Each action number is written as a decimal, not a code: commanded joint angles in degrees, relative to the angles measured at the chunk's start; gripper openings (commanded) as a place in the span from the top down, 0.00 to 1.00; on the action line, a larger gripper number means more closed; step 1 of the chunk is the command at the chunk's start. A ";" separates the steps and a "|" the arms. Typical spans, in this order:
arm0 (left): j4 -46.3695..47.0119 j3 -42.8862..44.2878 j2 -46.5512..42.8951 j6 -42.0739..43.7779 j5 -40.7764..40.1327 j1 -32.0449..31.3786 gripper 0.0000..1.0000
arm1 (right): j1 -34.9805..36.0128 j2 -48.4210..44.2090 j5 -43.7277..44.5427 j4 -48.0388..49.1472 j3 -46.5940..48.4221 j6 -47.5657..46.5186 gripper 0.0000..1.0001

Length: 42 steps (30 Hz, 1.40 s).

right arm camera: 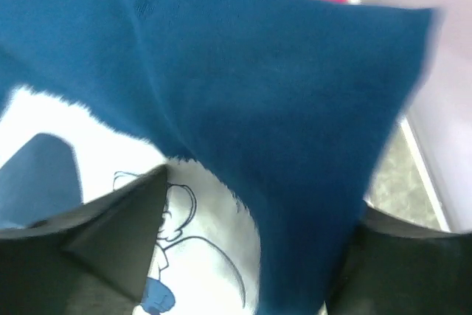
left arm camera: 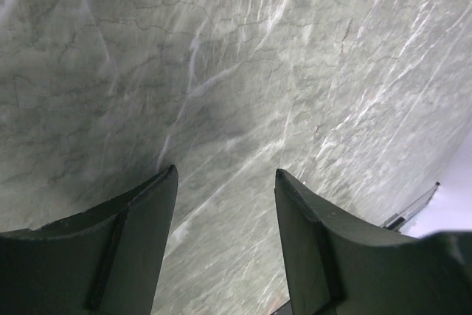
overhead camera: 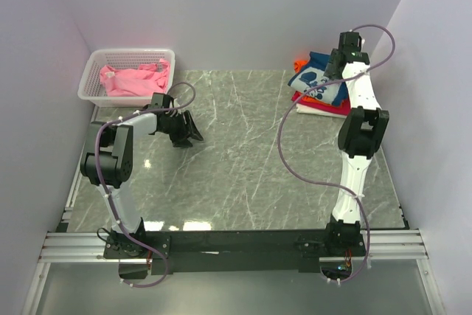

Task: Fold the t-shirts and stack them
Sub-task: Neatly place the folded tshirt to the corner, then reset both grippers

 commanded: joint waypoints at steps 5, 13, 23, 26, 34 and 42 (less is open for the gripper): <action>-1.94 -1.64 -4.46 0.09 -8.23 -0.06 0.37 | -0.94 -11.10 11.90 7.39 -12.14 2.92 0.14; 1.58 -4.36 -12.90 -2.37 -10.78 -0.06 0.36 | -0.07 -27.70 14.01 13.81 -26.84 5.03 0.11; 3.60 -11.13 -25.99 -5.01 -14.64 -0.32 0.36 | 4.41 -49.24 6.29 18.30 -52.15 7.75 0.09; 3.51 -13.58 -30.47 -4.83 -15.26 -0.32 0.36 | 7.47 -55.31 2.07 18.30 -59.18 10.64 0.09; 0.62 -18.42 -44.71 -6.50 -21.23 -0.41 0.34 | 20.75 -66.39 -0.75 18.48 -74.47 17.94 0.09; -3.60 -21.15 -54.03 -8.43 -27.74 -0.41 0.34 | 29.90 -69.56 -0.58 18.04 -78.71 20.06 0.09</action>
